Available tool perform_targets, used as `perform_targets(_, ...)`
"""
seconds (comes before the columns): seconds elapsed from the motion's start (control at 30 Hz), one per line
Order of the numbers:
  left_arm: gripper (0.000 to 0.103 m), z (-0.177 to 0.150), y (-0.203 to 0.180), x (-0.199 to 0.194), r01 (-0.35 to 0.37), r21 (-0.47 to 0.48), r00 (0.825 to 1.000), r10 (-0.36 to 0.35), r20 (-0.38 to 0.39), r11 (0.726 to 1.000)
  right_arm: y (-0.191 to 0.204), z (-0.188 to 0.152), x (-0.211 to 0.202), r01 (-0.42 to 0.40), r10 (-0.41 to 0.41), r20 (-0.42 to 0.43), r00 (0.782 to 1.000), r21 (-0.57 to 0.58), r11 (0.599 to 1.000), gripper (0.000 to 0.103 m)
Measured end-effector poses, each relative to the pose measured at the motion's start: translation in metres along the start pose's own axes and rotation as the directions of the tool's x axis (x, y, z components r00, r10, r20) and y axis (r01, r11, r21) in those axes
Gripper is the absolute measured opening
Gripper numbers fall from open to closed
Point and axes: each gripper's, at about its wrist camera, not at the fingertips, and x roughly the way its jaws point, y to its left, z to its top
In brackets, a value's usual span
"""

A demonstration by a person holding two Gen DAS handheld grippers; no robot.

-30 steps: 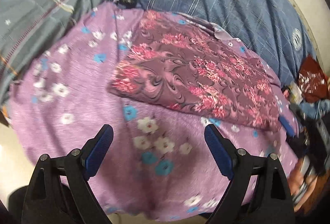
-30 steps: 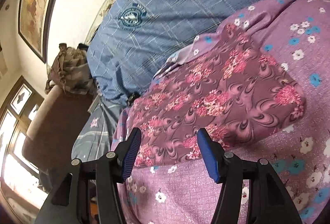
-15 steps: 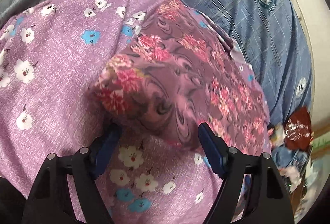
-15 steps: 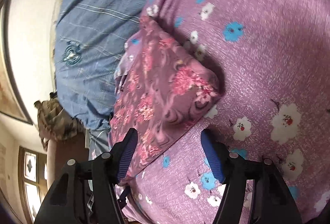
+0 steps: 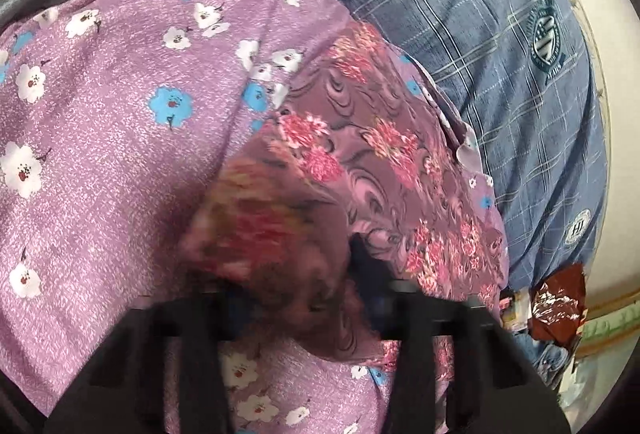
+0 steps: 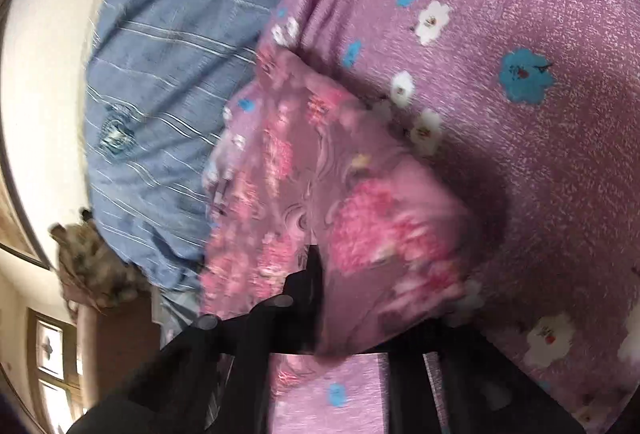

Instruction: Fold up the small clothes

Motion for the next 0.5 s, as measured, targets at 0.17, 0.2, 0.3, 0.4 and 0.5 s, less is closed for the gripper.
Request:
perform_targets(0.17,0.010,0.002,0.004,-0.009,0.030,0.012,0.999,-0.030,0.011,0.999,0.033,-0.010,-0.024,0.008,0.011,0.093,0.996,-0.204,0.979,0.005)
perform_targets(0.2,0.009,0.002,0.001,-0.013,0.023,0.034,1.000,-0.024,0.020,0.999,0.036,-0.014,-0.029,0.007,0.017,0.105,0.994,-0.226,0.974,0.005)
perform_targets(0.3,0.005,0.004,-0.006,-0.029,0.004,0.089,0.999,-0.007,0.039,0.996,0.038,-0.026,-0.051,0.008,0.034,0.150,0.988,-0.270,0.963,0.004)
perform_targets(0.4,0.004,0.003,-0.010,-0.048,0.006,0.144,0.998,-0.014,0.060,0.990,0.037,-0.038,-0.077,0.009,0.052,0.183,0.982,-0.315,0.949,0.004)
perform_targets(0.5,0.004,0.000,-0.007,-0.063,-0.010,0.201,0.997,-0.006,0.081,0.980,0.038,-0.044,-0.093,0.012,0.062,0.209,0.976,-0.338,0.941,0.004)
